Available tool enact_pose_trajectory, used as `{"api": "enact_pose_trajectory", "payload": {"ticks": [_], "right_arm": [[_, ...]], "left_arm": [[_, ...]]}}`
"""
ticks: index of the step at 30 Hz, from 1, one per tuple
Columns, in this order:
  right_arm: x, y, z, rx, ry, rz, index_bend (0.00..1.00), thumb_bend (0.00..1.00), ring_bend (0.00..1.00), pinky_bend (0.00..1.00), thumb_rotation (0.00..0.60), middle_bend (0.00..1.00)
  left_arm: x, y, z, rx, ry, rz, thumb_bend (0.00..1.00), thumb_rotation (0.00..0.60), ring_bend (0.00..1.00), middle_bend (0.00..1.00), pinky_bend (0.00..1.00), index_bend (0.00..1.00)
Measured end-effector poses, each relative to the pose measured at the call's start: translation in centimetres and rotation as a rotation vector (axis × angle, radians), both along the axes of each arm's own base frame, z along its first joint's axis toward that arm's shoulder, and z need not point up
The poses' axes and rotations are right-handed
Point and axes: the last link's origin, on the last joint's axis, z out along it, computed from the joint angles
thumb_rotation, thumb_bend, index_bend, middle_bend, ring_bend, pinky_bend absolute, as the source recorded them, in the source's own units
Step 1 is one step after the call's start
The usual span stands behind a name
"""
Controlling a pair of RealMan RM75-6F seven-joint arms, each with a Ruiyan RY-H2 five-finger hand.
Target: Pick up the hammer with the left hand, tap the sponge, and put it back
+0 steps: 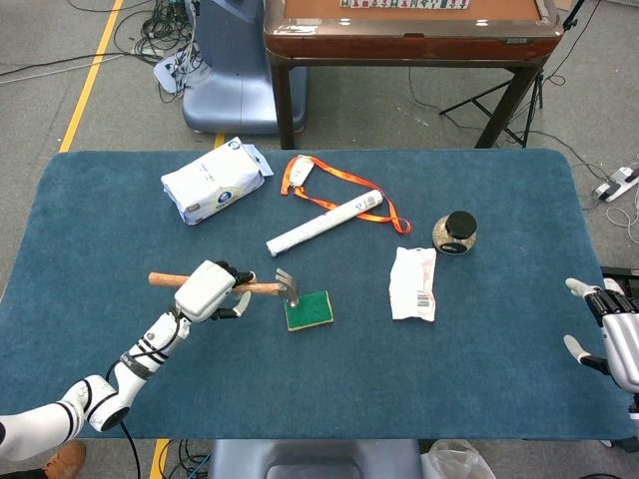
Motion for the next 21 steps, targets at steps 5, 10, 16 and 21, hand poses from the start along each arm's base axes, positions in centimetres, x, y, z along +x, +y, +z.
{"api": "enact_pose_trajectory", "payload": {"ticks": [5, 10, 16, 21], "right_arm": [[0.11, 0.14, -0.04, 0.001, -0.001, 0.003, 0.21, 0.23, 0.26, 0.35, 0.6, 0.32], [0.11, 0.3, 0.05, -0.001, -0.001, 0.002, 0.21, 0.23, 0.26, 0.35, 0.6, 0.32], [0.08, 0.42, 0.1, 0.001, -0.001, -0.004, 0.21, 0.23, 0.26, 0.35, 0.6, 0.32], [0.11, 0.43, 0.08, 0.004, 0.001, -0.006, 0.21, 0.23, 0.26, 0.35, 0.6, 0.32]], "left_arm": [[-0.03, -0.23, -0.06, -0.001, 0.012, -0.043, 0.59, 0.6, 0.71, 0.82, 0.88, 0.73], [-0.03, -0.43, -0.04, -0.004, 0.013, -0.077, 0.59, 0.6, 0.73, 0.82, 0.92, 0.74], [-0.26, -0.42, -0.08, 0.004, 0.039, -0.122, 0.59, 0.6, 0.75, 0.83, 0.94, 0.74], [-0.14, -0.36, -0.01, 0.018, 0.018, -0.137, 0.59, 0.6, 0.76, 0.84, 0.96, 0.74]]}}
